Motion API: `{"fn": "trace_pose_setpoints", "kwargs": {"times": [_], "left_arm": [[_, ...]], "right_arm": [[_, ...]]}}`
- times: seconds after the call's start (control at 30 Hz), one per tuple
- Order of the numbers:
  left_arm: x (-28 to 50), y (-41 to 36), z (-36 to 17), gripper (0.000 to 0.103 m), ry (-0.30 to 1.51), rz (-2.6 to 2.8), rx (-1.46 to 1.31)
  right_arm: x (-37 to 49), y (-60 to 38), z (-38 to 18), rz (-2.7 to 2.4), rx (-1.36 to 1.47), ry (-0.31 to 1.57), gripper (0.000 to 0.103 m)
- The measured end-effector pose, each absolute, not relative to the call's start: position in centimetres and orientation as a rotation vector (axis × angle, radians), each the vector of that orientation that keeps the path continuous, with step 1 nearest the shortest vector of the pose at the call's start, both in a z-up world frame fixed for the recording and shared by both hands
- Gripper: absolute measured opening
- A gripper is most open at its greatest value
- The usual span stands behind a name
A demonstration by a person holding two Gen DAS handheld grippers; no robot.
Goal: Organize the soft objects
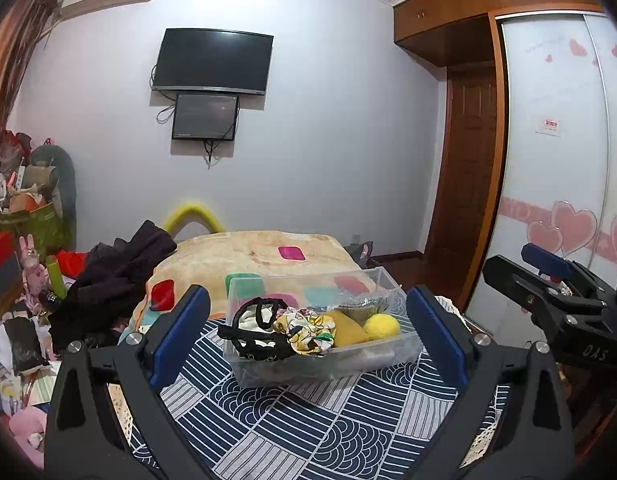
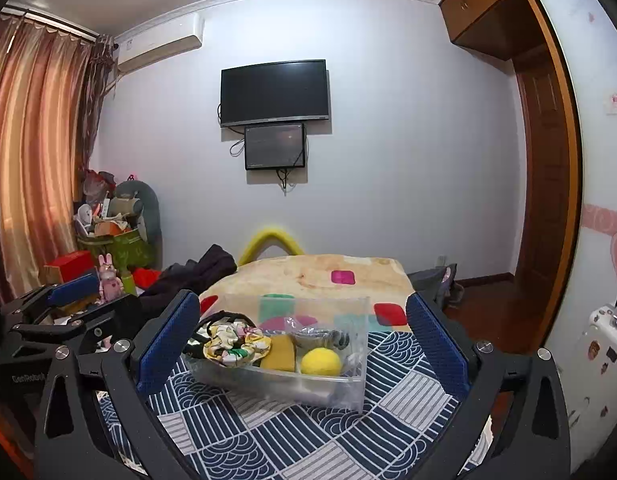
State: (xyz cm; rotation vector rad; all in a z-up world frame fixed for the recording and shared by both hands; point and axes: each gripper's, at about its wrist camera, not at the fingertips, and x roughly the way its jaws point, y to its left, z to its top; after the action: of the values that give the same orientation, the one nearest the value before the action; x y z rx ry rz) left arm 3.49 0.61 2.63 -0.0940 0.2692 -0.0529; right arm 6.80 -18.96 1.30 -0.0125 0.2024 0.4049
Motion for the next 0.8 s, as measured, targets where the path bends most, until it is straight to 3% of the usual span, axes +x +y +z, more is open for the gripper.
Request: {"fn": "trace_pose_setpoints", "kwargs": {"times": [0.8], "left_arm": [[3.09,0.42,2.40,0.100,0.266,-0.065,-0.099]], "right_arm": [[6.66,-19.12,1.03,0.406,-0.007,0.217,0.103]]}}
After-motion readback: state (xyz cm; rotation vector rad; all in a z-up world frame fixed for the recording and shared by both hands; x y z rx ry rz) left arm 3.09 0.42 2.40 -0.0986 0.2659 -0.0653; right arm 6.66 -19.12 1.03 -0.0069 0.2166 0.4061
